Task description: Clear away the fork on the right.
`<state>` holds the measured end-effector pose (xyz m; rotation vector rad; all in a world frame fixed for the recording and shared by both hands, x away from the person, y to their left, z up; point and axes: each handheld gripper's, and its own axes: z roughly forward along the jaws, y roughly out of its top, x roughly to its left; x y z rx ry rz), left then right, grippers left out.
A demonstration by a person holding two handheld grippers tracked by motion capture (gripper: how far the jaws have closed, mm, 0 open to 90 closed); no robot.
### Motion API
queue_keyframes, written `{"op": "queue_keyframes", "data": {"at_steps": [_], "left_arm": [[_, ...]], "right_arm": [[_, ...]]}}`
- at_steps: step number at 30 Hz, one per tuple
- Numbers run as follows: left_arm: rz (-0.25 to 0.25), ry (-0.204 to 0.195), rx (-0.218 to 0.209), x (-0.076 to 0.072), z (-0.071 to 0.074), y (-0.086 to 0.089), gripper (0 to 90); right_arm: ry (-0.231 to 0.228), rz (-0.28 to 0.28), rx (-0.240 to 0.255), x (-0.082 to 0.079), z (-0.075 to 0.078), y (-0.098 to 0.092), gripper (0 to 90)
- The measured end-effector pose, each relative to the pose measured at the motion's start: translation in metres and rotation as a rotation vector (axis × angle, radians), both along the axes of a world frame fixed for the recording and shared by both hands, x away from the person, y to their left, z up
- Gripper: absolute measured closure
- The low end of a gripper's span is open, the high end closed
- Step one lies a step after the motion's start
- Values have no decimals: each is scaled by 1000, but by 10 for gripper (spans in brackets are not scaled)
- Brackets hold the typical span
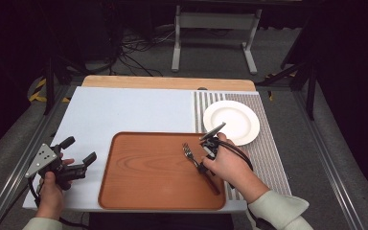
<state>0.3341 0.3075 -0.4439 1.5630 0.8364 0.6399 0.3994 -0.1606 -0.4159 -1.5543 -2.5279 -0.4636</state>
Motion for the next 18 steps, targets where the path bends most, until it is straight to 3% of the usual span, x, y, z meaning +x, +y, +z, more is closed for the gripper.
{"op": "queue_keyframes", "data": {"at_steps": [7,14,16,18], "left_arm": [[-1,0,1,0,0,0,2],[0,-1,1,0,0,0,2],[0,0,-1,0,0,0,2],[1,0,-1,0,0,0,2]], "right_arm": [[5,3,6,1,-1,0,766],[-44,30,35,1,4,-1,662],[-69,45,37,0,5,-1,603],[-136,92,58,0,5,0,434]]}}
